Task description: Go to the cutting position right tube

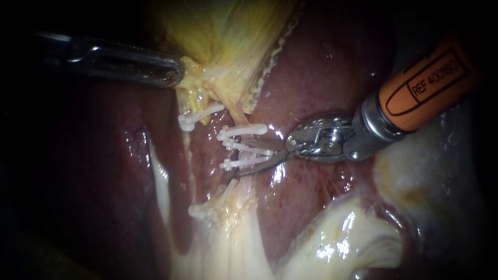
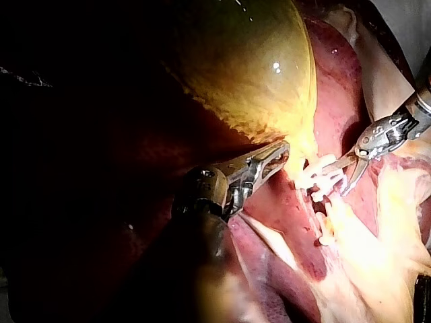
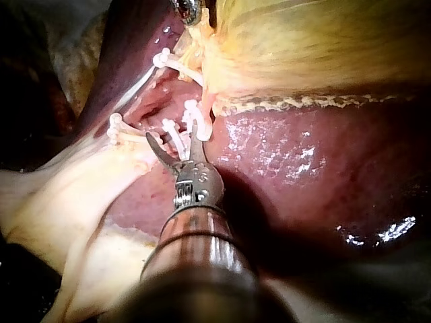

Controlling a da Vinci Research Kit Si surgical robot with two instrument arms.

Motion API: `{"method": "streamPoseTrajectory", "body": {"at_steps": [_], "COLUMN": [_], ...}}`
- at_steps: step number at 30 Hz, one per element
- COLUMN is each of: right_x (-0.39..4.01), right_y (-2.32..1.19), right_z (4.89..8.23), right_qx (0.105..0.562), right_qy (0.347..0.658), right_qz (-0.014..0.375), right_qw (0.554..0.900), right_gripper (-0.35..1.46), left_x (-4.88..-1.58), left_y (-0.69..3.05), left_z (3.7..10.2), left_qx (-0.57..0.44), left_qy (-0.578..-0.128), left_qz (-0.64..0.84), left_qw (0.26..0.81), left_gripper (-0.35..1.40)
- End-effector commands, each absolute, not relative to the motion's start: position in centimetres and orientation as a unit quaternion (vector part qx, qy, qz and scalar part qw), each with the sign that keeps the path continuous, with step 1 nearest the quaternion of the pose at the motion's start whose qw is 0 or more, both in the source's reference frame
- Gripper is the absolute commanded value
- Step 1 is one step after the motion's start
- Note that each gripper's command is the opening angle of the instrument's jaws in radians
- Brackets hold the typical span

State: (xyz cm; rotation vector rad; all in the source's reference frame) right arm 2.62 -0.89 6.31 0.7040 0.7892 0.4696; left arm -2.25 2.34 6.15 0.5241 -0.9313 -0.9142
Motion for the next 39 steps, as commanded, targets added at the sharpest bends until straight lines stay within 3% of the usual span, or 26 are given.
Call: {"method": "streamPoseTrajectory", "body": {"at_steps": [1,23,39], "right_x": [2.63,2.46,2.31], "right_y": [-0.89,-0.96,-0.8], "right_z": [6.29,5.55,5.84], "right_qx": [0.333,0.35,0.352], "right_qy": [0.373,0.379,0.376], "right_qz": [0.222,0.214,0.222], "right_qw": [0.837,0.83,0.828], "right_gripper": [1.3,1.35,1.33], "left_x": [-2.25,-2.25,-2.24], "left_y": [2.34,2.34,2.35], "left_z": [6.14,6.15,6.14], "left_qx": [0.241,0.241,0.241], "left_qy": [-0.428,-0.428,-0.428], "left_qz": [-0.42,-0.42,-0.42], "left_qw": [0.763,0.763,0.763], "left_gripper": [-0.35,-0.35,-0.35]}}
